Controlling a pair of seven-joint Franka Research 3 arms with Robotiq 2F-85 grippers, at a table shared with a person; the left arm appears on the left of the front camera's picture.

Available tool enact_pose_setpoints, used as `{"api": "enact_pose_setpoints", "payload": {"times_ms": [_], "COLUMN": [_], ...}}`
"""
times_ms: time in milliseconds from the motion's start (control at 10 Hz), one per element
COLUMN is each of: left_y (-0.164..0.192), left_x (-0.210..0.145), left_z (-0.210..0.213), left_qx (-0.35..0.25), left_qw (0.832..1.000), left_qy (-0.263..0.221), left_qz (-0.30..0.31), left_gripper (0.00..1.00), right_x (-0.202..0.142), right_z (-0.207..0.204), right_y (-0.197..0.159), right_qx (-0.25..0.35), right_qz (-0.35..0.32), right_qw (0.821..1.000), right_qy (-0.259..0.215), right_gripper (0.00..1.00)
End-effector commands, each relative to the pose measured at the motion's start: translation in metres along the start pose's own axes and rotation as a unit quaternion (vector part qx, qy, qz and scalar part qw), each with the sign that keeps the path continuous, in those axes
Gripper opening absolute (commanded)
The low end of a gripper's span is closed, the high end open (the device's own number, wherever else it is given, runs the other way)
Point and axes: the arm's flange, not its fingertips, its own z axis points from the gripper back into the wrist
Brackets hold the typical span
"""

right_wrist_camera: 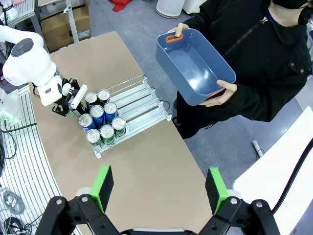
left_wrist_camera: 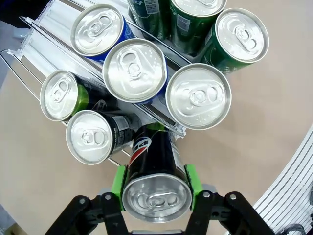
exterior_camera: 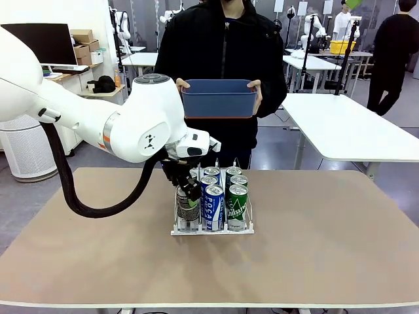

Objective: Fill the beverage cans into the dispenser.
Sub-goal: Place the picked Pepsi coke in the line of the Automatic Can Dispenser with the same cans.

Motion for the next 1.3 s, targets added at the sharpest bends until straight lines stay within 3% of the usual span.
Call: {"api": "enact_pose_setpoints", "payload": {"times_ms": [0,100,700,800,900,1000,1200], "left_y": [0.000,0.001,0.011,0.012,0.010,0.006,0.002], "left_x": [0.000,0.001,-0.006,-0.007,-0.006,-0.005,-0.006], "left_z": [0.000,-0.005,-0.042,-0.036,-0.030,-0.022,0.002], "left_qx": [-0.001,0.017,-0.007,-0.009,-0.010,-0.008,0.003], "left_qw": [1.000,1.000,0.999,0.999,0.999,0.999,0.999], "left_qy": [0.000,0.010,0.030,0.025,0.023,0.019,0.006], "left_qz": [0.001,-0.005,0.023,0.021,0.030,0.035,0.039], "left_gripper": [0.58,0.58,0.60,0.78,0.80,0.98,1.00], "right_x": [0.000,0.000,0.000,0.000,0.000,0.000,0.000], "right_z": [0.000,0.000,0.000,0.000,0.000,0.000,0.000], "right_y": [0.001,0.001,0.001,0.001,0.001,0.001,0.001], "right_qx": [0.000,0.000,0.000,0.000,0.000,0.000,0.000], "right_qz": [0.001,0.001,0.001,0.001,0.001,0.001,0.001], "right_qw": [1.000,1.000,1.000,1.000,1.000,1.000,1.000], "right_qy": [-0.002,-0.002,-0.002,-0.002,-0.002,-0.002,-0.002], "right_gripper": [1.00,1.00,1.00,1.00,1.00,1.00,1.00]}}
